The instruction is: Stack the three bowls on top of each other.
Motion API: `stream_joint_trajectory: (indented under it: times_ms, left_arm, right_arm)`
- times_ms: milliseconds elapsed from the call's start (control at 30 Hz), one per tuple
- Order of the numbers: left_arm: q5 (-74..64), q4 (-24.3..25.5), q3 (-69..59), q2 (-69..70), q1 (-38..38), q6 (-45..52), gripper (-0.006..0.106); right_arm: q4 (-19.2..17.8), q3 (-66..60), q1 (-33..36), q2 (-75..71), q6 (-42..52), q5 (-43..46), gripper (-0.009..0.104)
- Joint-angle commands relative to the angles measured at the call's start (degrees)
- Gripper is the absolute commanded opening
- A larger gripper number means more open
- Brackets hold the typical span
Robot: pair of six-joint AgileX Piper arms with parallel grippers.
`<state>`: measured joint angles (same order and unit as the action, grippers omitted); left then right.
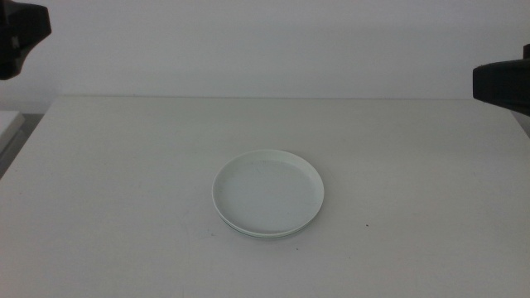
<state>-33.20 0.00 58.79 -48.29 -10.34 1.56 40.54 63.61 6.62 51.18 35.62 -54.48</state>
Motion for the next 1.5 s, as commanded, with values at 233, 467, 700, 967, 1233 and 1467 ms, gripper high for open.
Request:
stream_joint_trajectory:
  times_ms: [233,467,700,967,1233,1467]
  left_arm:
    - [1.0,-0.5,0.0,0.1,0.0,-0.1,0.094]
    - [1.0,-0.5,0.0,0.1,0.0,0.0,0.094]
    - [1.0,-0.5,0.0,0.1,0.0,0.0,0.094]
    - [1.0,-0.5,0.0,0.1,0.0,0.2,0.094]
    - [1.0,-0.5,0.0,0.1,0.0,0.0,0.094]
    - [2.2,-2.1,-1.2,1.4,0.0,0.0,0.094]
  right_arm:
    - [-9.1,-2.0,-0.4,-3.8,-3.9,12.8,0.093]
    - [-30.5,-9.4,-0.4,-12.3,-24.6,24.7,0.093]
    - [-31.2,-18.8,-0.4,-16.6,-30.0,31.9,0.093]
    - [-31.2,-20.1,-0.4,-18.2,-30.0,31.9,0.093]
    - [-34.9,-20.4,-0.4,-18.9,-30.0,32.1,0.093]
    - [-40.5,-28.0,-0.4,-23.2,-30.0,35.1,0.093]
